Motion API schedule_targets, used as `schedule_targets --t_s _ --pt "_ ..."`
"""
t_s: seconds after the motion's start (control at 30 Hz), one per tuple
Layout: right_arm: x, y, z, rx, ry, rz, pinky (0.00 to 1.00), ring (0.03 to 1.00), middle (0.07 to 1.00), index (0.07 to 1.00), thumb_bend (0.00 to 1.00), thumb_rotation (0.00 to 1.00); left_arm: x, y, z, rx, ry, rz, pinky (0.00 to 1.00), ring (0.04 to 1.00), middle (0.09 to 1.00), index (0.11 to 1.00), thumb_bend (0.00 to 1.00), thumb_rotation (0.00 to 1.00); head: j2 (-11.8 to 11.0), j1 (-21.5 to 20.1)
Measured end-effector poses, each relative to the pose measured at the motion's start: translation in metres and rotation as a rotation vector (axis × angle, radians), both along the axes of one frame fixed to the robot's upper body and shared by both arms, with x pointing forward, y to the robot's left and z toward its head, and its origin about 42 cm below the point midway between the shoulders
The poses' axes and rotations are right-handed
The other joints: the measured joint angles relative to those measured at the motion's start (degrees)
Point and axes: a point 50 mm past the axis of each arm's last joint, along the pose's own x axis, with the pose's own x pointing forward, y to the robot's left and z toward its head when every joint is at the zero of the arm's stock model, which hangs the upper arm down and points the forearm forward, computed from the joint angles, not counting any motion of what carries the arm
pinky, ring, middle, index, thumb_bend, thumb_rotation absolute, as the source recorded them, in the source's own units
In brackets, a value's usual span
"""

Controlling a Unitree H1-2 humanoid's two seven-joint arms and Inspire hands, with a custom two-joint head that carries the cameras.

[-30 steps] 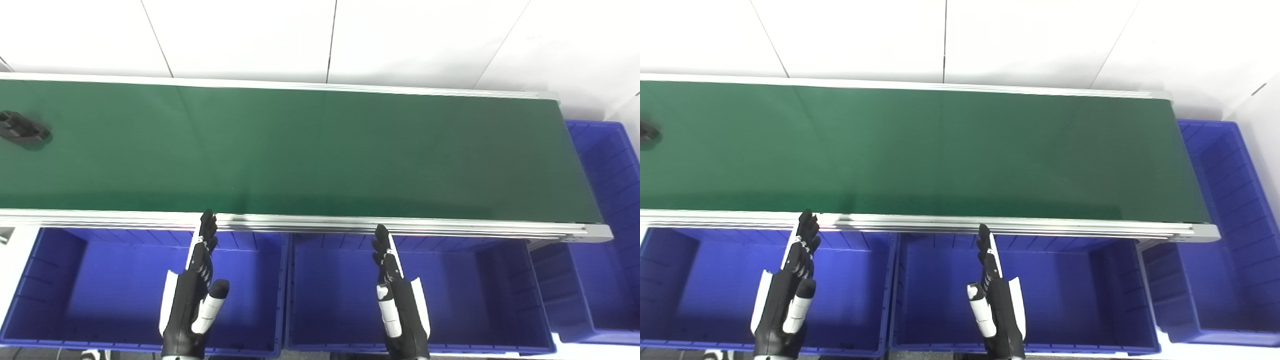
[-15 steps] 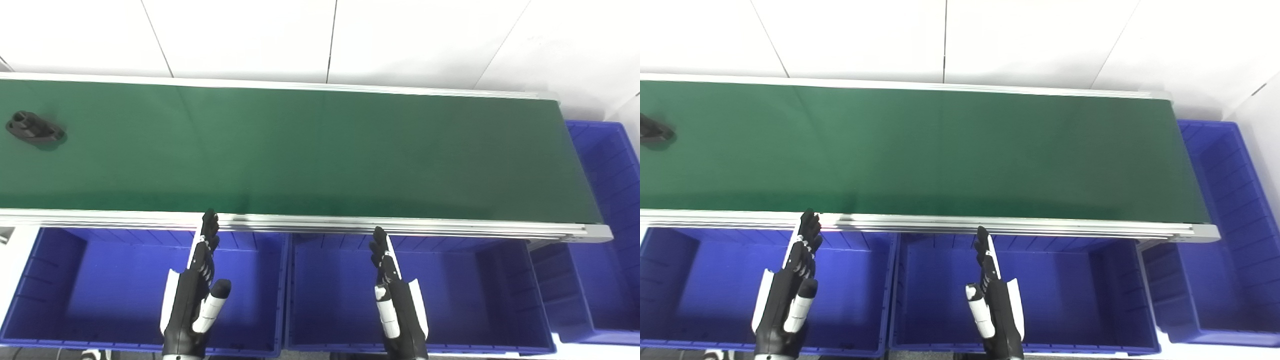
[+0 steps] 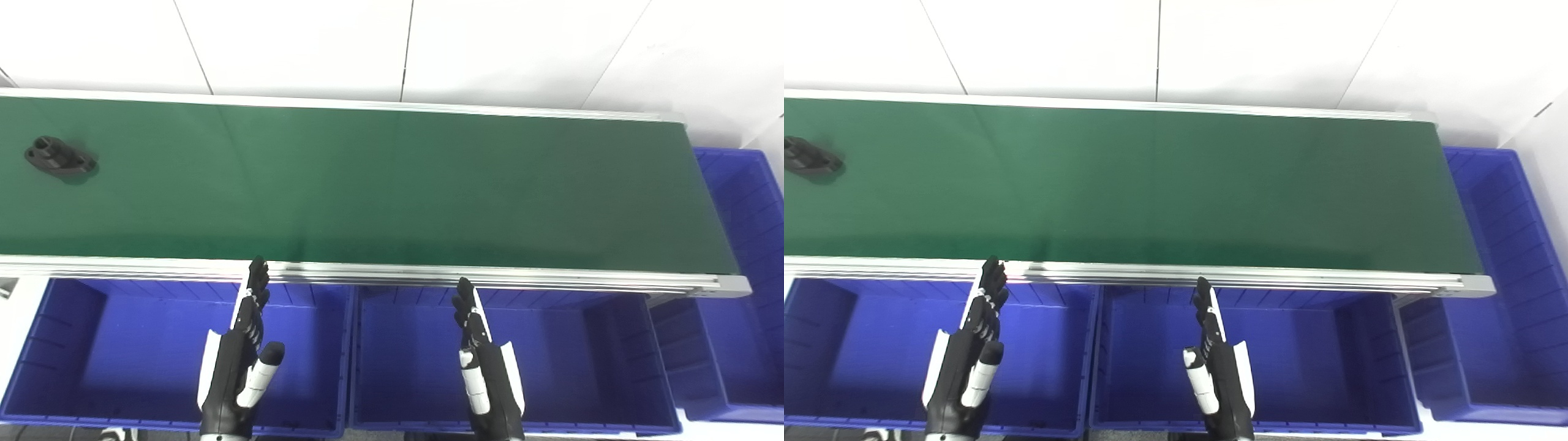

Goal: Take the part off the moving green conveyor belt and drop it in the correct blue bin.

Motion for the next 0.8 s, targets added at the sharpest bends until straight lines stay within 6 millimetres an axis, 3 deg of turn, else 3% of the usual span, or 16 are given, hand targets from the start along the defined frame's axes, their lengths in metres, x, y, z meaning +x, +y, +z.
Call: schedule_targets --t_s 0.8 --pt "0.0001 -0.0003 -0.0001 -0.001 0.001 -0.004 1.00 0.985 1.000 1.000 0.80 1.00 -0.0006 0.0002 -0.0014 0.002 0.005 -0.002 1.00 1.000 1.000 1.000 0.84 0.90 -0.18 -0.18"
